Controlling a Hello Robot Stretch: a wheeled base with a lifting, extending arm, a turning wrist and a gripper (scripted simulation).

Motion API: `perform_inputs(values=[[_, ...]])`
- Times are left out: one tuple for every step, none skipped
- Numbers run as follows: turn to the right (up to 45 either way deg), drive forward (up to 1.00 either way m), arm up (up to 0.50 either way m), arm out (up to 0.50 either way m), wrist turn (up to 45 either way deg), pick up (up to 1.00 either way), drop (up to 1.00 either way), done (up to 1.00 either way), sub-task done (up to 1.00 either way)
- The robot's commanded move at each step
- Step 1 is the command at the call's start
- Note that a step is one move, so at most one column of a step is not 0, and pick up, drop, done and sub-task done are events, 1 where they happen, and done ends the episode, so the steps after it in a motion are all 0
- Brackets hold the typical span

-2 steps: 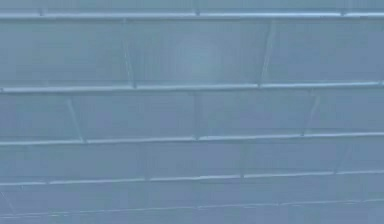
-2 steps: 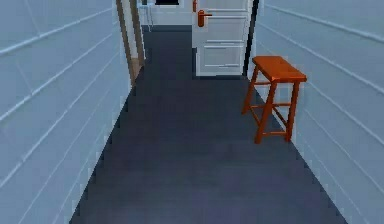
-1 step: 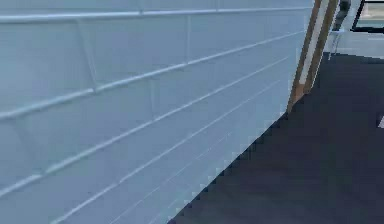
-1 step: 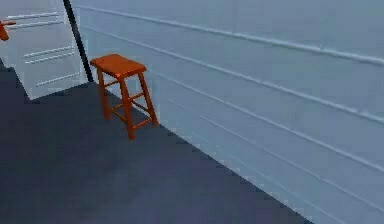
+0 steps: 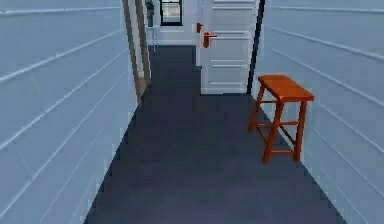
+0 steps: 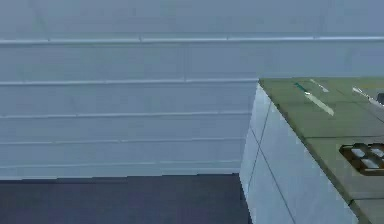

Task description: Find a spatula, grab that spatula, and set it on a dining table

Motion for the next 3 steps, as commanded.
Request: perform_inputs(values=[[45.0,0.0,0.0,0.0,0.0,0.0,0.0,0.0,0.0],[18.0,0.0,0.0,0.0,0.0,0.0,0.0,0.0,0.0],[45.0,0.0,0.0,0.0,0.0,0.0,0.0,0.0,0.0]])
